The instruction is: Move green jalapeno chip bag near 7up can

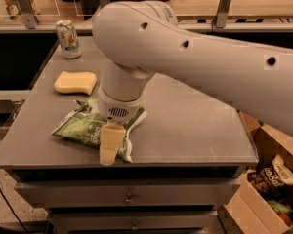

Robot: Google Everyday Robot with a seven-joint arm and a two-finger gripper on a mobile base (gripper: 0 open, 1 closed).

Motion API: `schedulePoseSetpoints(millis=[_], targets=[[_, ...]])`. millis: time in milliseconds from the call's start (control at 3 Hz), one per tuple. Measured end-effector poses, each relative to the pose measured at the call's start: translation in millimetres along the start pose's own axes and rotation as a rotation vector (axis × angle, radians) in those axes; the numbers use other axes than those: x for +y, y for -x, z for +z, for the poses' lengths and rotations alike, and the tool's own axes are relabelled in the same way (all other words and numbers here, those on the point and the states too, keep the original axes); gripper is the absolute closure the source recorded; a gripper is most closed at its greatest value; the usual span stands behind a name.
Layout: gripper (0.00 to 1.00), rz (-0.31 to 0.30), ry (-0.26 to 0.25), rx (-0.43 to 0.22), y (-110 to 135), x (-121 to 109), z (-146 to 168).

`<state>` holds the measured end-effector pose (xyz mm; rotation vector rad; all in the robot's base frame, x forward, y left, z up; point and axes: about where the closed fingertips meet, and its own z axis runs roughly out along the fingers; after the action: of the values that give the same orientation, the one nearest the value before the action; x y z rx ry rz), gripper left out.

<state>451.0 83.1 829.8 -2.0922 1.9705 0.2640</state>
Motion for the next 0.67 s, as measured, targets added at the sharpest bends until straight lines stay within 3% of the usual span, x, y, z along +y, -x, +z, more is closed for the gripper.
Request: schedulePoseSetpoints(millis=[667], targets=[[0.64,-0.001,-0.006,0.003,-0.5,1.0,-1.9]])
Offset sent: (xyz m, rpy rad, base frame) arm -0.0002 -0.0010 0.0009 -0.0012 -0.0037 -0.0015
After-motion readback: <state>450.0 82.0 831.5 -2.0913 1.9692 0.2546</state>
